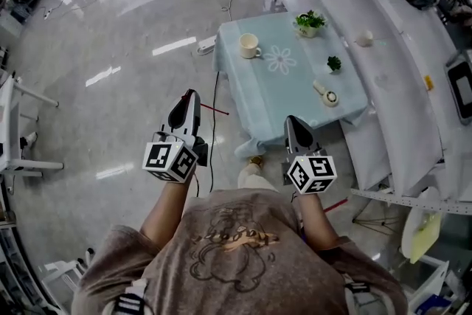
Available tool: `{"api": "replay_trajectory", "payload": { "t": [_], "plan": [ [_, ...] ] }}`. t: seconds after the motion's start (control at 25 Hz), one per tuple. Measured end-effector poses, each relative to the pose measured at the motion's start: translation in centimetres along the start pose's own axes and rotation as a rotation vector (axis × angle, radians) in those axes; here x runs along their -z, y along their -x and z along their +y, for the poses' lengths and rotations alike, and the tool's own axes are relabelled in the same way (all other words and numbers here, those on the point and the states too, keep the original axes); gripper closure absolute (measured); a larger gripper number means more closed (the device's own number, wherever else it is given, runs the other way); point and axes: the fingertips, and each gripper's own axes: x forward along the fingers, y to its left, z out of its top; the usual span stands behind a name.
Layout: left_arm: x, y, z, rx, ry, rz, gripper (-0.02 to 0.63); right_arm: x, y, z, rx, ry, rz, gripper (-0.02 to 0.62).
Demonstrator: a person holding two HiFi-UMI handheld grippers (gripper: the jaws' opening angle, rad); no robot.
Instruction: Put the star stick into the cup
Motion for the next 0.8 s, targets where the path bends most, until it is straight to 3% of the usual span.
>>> {"api": "replay_trajectory", "payload": {
  "t": [0.36, 0.8],
  "plan": [
    [0.3, -8.6, -0.6, -0.057, 0.005, -0.025, 0.575, -3.2, -6.5, -6.3, -0.071, -0.002, 0.013, 0.594],
    [-0.3, -16.6, 1.9, -0.067, -0.016, -0.017, 0.574, -4.1, -12.1, -9.1, -0.073, -0.031, 0.038, 0.594]
  ]
}}
